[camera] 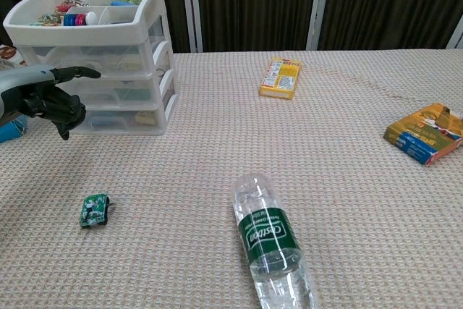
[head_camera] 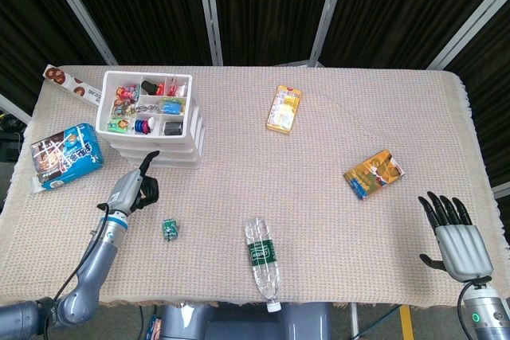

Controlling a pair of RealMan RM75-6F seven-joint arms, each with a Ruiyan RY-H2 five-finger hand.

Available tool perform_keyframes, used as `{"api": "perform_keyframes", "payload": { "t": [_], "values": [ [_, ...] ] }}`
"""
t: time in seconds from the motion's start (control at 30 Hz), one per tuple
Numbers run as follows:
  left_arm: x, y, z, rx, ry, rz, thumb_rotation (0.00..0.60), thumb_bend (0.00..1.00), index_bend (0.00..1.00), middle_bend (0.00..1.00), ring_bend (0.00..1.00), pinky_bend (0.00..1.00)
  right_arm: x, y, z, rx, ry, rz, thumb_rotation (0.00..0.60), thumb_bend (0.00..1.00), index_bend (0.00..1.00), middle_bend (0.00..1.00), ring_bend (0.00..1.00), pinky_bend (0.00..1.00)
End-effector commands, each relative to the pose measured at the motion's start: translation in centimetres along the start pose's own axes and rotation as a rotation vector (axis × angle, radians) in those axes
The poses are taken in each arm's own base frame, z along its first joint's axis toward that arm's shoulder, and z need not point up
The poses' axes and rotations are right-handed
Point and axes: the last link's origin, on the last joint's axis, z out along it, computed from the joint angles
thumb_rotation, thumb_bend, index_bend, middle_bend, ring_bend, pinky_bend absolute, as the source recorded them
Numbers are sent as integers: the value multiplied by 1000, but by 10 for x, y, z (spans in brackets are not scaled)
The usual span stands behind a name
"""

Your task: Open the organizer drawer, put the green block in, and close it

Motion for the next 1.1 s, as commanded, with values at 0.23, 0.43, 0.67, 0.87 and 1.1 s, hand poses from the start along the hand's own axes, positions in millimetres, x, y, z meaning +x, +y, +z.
{"api": "perform_keyframes", "payload": {
  "t": [0.23, 0.43, 0.67, 0.87, 1.1],
  "values": [
    [-5, 8, 7, -6, 10, -32, 600, 801, 57, 765, 686, 528, 0, -1, -1, 3, 0, 10, 600, 0, 50, 0, 0, 0],
    [-5, 13, 12, 13, 2, -76, 600, 801, 57, 765, 686, 528, 0, -1, 0, 2, 4, 12, 600, 0, 50, 0, 0, 0],
    [-7, 12, 5, 0, -1, -99, 600, 800, 71, 766, 688, 528, 0, -1, 0, 2, 6, 12, 600, 0, 51, 0, 0, 0],
    [-5, 6, -1, -15, 13, -100, 600, 800, 74, 768, 689, 528, 0, -1, -1, 1, 6, 11, 600, 0, 51, 0, 0, 0],
    [1, 5, 1, -20, 34, -113, 600, 799, 76, 769, 690, 528, 0, -2, 0, 2, 5, 11, 600, 0, 50, 0, 0, 0]
  ]
}}
